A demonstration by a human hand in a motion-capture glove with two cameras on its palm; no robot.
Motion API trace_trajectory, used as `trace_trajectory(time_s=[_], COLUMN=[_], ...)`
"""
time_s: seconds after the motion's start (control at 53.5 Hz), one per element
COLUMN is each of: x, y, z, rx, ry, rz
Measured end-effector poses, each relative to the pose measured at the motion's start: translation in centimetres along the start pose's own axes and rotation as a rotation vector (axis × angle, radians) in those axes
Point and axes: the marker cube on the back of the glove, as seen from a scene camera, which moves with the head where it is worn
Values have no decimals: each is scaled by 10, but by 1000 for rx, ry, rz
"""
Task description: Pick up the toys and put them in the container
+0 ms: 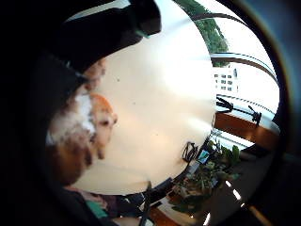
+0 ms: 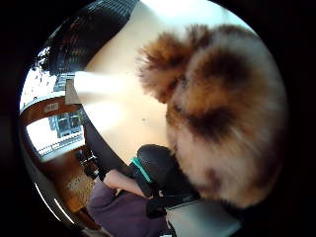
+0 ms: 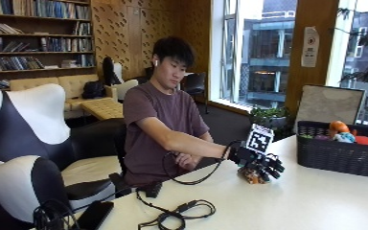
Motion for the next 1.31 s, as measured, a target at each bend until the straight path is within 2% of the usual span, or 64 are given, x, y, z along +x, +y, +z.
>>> trace_trajectory(time_s=[0.112, 0.206, 0.28, 0.393, 0.467, 0.636, 0.822, 1.084, 1.252, 1.308], x=[-35, -38, -26, -37, -33, -26, -9, 36, 86, 98], y=[6, 6, 4, 4, -1, -24, -40, -49, -58, -64], z=[-7, -3, 5, 1, -3, -21, -49, -170, -239, -253], rx=[12, 55, 160, 371, 418, 365, 217, 173, 245, 242], ry=[-352, -365, -274, -496, -527, -553, -610, -520, -367, -304], rz=[-82, -72, -57, -53, -44, -43, -90, -66, 25, 116])
